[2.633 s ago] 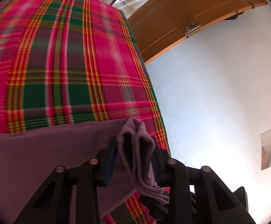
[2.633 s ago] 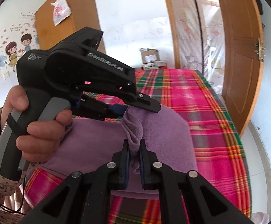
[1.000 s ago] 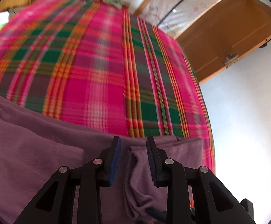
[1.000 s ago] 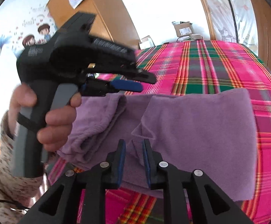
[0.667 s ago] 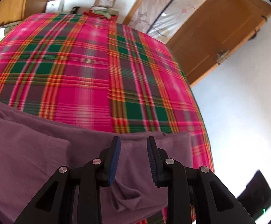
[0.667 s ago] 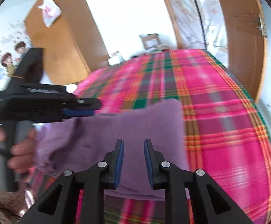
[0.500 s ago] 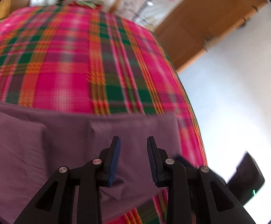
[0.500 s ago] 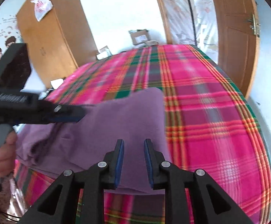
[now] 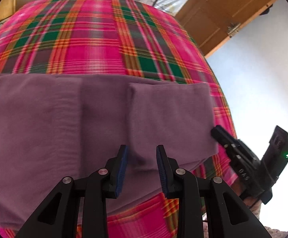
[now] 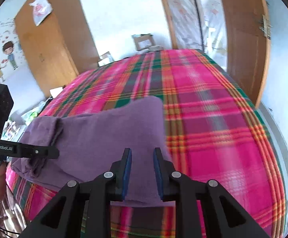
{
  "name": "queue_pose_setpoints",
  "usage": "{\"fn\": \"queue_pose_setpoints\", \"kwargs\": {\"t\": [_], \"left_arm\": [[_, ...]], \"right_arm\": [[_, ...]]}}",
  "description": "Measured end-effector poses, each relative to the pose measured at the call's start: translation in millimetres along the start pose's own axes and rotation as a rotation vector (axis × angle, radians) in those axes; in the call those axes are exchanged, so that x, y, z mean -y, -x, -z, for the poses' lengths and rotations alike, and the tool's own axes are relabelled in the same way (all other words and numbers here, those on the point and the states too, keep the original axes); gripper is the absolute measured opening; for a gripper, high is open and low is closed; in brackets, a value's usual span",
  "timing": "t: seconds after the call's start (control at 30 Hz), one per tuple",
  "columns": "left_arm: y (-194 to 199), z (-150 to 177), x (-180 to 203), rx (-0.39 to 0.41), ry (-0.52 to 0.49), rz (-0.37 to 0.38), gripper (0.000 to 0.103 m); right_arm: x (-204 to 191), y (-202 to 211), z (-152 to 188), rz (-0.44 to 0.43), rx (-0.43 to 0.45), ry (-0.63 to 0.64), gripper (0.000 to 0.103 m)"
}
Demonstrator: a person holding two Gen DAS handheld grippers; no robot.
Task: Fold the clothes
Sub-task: 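Withdraw both open grippers from the folded pants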
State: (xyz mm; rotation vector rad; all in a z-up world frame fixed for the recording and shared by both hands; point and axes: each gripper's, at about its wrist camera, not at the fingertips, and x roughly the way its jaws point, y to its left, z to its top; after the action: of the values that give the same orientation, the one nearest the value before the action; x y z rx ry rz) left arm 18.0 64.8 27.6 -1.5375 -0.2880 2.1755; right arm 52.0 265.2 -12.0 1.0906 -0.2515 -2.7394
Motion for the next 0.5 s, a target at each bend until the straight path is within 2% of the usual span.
{"fn": "queue_pose_setpoints", "kwargs": {"t": [0.13, 0.23, 0.5], "left_arm": [[13.7, 7.2, -7.6, 0.023, 0.028, 0.022, 0.030], [25.2, 11.9, -13.2, 0.044, 0.055, 0.040, 0.030], [46.7, 22.1, -31.8, 0.093, 0.120, 0.063, 0.030]], "right_arm": [[-26.6, -14.2, -13.1, -0.042, -0.007, 0.058, 0.023], [-48.1, -29.5, -25.0, -0.107, -0.020, 0.100, 0.030], [-85.9, -75.9, -40.4, -0.080, -0.108, 0.160, 0.031]]}}
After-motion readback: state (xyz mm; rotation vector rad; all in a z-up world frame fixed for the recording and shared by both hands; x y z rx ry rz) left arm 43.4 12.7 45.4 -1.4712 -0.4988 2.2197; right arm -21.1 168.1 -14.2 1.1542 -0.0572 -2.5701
